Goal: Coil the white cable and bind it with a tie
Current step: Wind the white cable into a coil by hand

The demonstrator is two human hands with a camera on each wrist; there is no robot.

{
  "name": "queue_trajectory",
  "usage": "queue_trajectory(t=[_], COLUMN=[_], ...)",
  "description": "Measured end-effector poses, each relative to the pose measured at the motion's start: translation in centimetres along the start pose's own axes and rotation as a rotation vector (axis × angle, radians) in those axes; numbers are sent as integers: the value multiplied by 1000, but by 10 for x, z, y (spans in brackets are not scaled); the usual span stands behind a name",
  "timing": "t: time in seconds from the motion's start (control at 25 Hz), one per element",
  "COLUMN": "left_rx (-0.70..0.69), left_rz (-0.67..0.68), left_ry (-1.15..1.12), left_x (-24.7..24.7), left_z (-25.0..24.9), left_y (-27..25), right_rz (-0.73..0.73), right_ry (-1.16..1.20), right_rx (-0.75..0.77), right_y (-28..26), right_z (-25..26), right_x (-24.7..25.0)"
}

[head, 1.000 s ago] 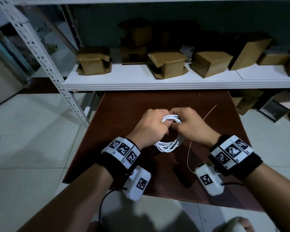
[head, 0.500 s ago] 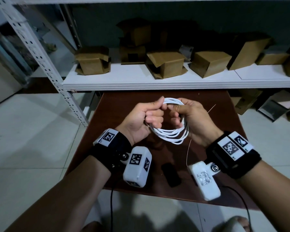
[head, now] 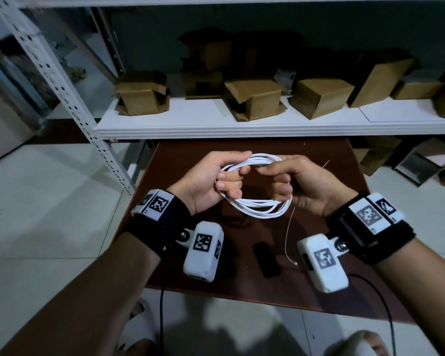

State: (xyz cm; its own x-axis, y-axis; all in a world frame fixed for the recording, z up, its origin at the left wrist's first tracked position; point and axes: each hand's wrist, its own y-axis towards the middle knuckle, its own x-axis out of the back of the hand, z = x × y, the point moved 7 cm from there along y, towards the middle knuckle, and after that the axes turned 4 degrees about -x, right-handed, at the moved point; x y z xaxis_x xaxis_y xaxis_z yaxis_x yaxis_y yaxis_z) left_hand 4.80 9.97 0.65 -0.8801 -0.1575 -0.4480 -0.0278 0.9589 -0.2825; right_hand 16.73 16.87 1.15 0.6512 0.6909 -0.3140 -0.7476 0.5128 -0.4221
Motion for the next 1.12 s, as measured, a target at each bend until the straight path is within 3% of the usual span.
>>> queue_trajectory(t=[0.16,0.36,0.44,0.68,0.88,1.12], left_rx=[-8,-108,-135,-104,-131,-135], left_rz=[-110,-162,-188,-191,-186,-188], left_ry=[-14,-245,-284,-194,-147,-61], left_x=[6,-3,-5,0,3,7], left_z=[8,3,5,8,-2,-5], left_y=[5,8,10,7,6,4], right_rz=[23,114,80,-80,-168,-148], right_ry=[141,492,475,331,291,271], right_rx=[46,173,192,59,110,131], right_y=[-3,-3,1,5,6,8], right_z=[-9,-1,0,-8,0,1], right_x=[-3,-14,-16,-3,10,12])
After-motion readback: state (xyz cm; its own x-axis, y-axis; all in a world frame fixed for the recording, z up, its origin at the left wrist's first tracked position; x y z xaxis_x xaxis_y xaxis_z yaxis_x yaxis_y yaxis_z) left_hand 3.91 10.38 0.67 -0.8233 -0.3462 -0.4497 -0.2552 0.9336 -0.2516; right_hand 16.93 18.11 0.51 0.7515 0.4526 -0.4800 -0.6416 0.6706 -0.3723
